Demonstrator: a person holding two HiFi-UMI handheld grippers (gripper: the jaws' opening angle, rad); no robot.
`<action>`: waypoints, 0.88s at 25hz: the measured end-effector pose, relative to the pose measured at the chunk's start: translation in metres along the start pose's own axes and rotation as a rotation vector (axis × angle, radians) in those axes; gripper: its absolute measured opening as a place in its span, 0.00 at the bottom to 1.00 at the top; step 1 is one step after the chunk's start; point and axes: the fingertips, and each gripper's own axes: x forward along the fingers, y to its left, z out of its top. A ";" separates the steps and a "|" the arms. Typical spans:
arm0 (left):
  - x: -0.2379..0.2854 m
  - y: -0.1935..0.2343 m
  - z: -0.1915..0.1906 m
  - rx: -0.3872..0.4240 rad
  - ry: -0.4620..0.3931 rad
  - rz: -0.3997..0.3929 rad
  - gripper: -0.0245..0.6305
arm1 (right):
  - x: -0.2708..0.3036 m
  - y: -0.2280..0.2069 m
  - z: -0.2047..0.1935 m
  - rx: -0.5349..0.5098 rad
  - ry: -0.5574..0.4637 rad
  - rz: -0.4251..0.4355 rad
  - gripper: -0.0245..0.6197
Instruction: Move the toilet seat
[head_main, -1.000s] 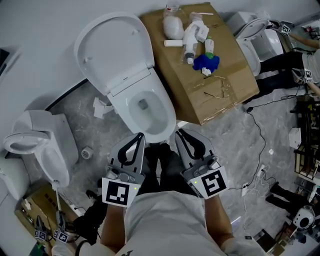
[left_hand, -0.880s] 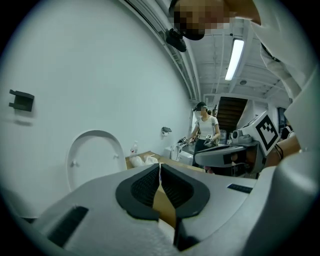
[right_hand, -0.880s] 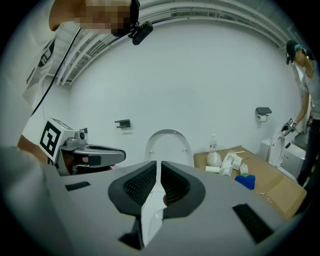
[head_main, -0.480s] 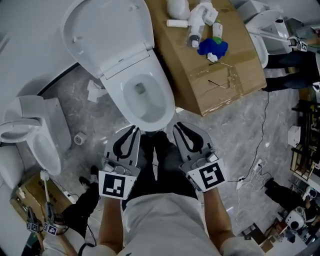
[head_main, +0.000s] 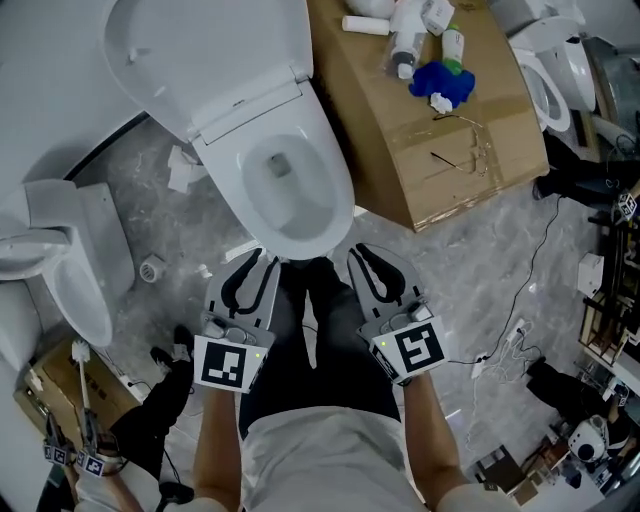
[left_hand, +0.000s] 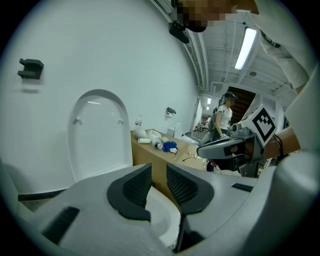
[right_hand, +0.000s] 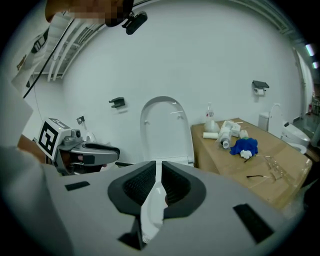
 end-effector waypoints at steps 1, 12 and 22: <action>0.002 0.001 -0.007 -0.001 0.006 0.000 0.16 | 0.003 -0.001 -0.008 0.003 0.006 -0.001 0.07; 0.029 0.022 -0.103 -0.057 0.100 0.023 0.22 | 0.044 -0.022 -0.100 0.045 0.109 0.000 0.22; 0.050 0.039 -0.183 -0.081 0.163 0.044 0.32 | 0.078 -0.049 -0.176 0.085 0.194 -0.027 0.29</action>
